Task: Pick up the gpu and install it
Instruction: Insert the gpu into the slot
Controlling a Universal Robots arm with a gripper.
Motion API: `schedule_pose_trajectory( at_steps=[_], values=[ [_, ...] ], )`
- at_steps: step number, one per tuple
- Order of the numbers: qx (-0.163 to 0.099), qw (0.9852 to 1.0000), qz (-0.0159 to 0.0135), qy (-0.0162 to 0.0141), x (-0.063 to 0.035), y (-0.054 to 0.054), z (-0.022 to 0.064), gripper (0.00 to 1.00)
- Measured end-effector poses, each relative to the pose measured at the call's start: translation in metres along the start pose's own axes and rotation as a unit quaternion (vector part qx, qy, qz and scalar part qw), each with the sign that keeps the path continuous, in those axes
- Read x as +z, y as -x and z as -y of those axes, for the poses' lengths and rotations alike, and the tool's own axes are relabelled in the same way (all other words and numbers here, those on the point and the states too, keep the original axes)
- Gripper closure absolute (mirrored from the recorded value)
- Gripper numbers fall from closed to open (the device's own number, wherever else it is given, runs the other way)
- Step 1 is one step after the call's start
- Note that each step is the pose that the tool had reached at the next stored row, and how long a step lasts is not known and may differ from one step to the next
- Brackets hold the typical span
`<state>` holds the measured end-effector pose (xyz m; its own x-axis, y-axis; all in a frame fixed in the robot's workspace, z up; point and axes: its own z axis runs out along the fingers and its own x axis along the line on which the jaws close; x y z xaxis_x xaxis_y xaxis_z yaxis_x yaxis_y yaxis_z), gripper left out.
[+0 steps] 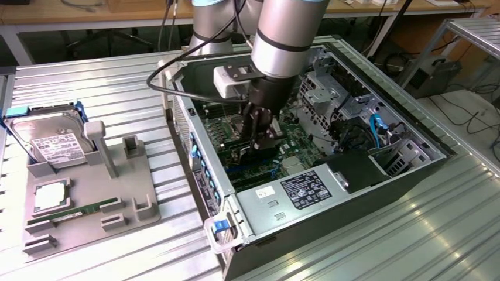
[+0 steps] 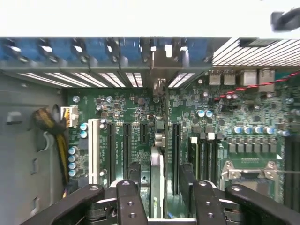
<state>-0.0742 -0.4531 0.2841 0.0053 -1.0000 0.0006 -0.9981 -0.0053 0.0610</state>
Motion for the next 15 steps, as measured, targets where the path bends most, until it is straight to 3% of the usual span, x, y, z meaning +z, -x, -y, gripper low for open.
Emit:
schedule_pose_trajectory(
  at_steps=[2,5,11,12,15],
  values=[
    [0.000,1.0000,0.0000,0.0000,-0.0114,0.000,-0.0007,0.54],
    [0.000,1.0000,-0.0001,0.0001,-0.0177,0.000,-0.0011,0.56],
    [0.000,1.0000,-0.0001,-0.0006,-0.0170,0.005,-0.0010,0.80],
    [0.000,1.0000,0.0000,-0.0013,-0.0162,0.006,-0.0010,0.86],
    [0.000,1.0000,-0.0001,-0.0059,-0.0109,0.008,-0.0019,0.89]
  ],
)
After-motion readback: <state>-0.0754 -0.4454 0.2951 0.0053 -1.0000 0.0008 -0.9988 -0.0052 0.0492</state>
